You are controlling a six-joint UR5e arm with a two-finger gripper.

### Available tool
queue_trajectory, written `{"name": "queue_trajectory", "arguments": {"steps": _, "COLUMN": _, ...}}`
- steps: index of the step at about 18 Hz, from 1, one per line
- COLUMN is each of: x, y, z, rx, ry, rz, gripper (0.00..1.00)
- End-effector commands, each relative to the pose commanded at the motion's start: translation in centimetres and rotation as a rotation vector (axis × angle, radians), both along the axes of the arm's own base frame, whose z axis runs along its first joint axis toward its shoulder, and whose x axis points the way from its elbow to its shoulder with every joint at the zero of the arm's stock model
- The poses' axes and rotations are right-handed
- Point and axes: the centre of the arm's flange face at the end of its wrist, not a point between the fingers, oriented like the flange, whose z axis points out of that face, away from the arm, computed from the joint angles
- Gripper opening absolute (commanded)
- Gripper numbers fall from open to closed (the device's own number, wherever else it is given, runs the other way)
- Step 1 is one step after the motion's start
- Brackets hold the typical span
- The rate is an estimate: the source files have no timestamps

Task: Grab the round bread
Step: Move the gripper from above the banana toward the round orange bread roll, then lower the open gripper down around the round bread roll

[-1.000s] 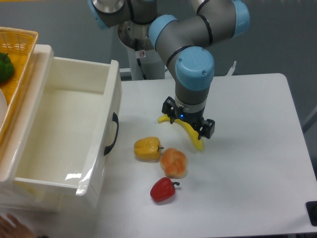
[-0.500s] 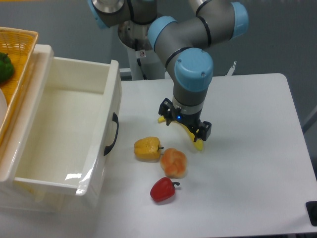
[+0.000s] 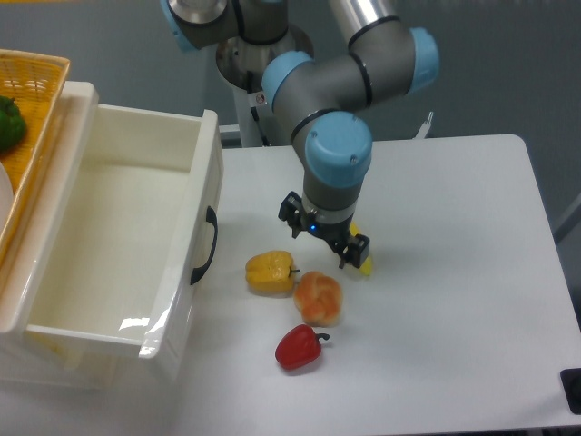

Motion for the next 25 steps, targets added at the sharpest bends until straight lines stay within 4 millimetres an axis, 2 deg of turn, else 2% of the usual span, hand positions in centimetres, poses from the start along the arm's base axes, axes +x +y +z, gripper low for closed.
{"name": "queue_trajectory", "arguments": {"steps": 6, "x": -0.5, "y": 0.7, "z": -1.9, "rx": -0.013, "ry": -0.02, "rz": 0.042, "gripper": 1.0}}
{"name": "queue_trajectory", "arguments": {"steps": 9, "x": -1.7, "y": 0.7, "z": -3.5, "rx": -0.025, "ry": -0.03, "rz": 0.085, "gripper": 1.0}}
{"name": "queue_trajectory", "arguments": {"steps": 13, "x": -3.2, "y": 0.6, "z": -4.0, "rx": 0.008, "ry": -0.049, "rz": 0.115, "gripper": 1.0}}
{"name": "queue_trajectory", "arguments": {"steps": 19, "x": -5.1, "y": 0.8, "z": -6.5, "rx": 0.002, "ry": -0.05, "rz": 0.202, "gripper": 1.0}}
{"name": "queue_trajectory", "arguments": {"steps": 25, "x": -5.4, "y": 1.3, "z": -6.7, "rx": 0.002, "ry": -0.041, "rz": 0.309, "gripper": 1.0}}
